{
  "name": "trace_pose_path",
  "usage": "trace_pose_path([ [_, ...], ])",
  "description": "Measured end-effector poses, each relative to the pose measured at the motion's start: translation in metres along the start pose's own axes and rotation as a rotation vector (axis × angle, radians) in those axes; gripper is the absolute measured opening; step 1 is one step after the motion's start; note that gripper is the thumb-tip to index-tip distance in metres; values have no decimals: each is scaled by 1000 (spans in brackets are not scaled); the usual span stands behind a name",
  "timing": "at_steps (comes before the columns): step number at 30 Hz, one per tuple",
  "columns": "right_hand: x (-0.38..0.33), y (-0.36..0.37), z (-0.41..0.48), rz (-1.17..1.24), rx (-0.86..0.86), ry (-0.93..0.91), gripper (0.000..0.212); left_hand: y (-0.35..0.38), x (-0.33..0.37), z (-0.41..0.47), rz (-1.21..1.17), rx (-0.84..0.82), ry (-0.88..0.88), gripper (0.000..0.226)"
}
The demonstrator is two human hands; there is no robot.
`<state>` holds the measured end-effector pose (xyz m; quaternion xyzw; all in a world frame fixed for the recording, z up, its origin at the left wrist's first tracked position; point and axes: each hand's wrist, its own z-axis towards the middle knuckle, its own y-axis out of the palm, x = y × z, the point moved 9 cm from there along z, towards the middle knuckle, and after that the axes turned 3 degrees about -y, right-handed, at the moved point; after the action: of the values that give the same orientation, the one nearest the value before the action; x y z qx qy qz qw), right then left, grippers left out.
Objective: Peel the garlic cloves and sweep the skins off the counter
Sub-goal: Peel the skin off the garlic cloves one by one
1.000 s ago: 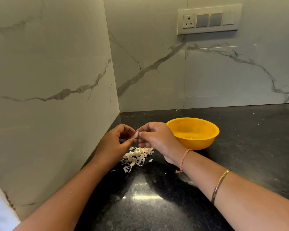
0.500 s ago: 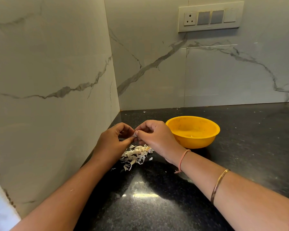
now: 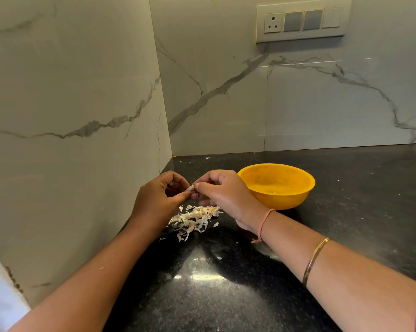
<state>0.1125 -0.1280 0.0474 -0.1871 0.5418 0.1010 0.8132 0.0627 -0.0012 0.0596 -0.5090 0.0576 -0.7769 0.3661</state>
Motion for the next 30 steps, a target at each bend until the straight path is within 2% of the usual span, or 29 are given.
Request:
trace_pose_path([
  [10, -2, 0, 0, -75, -19, -24, 15, -2, 2, -1, 73, 31, 30, 14],
  [14, -2, 3, 1, -170, -64, -33, 12, -1, 6, -2, 146, 30, 91, 9],
  [21, -2, 3, 1, -192, -66, -24, 17, 0, 16, -4, 210, 31, 206, 10],
  [26, 1, 1, 3, -164, -57, 3, 12, 0, 14, -6, 47, 11, 135, 15],
  [30, 9, 1, 5, 68, -50, 85, 12, -2, 6, -1, -152, 7, 45, 18],
])
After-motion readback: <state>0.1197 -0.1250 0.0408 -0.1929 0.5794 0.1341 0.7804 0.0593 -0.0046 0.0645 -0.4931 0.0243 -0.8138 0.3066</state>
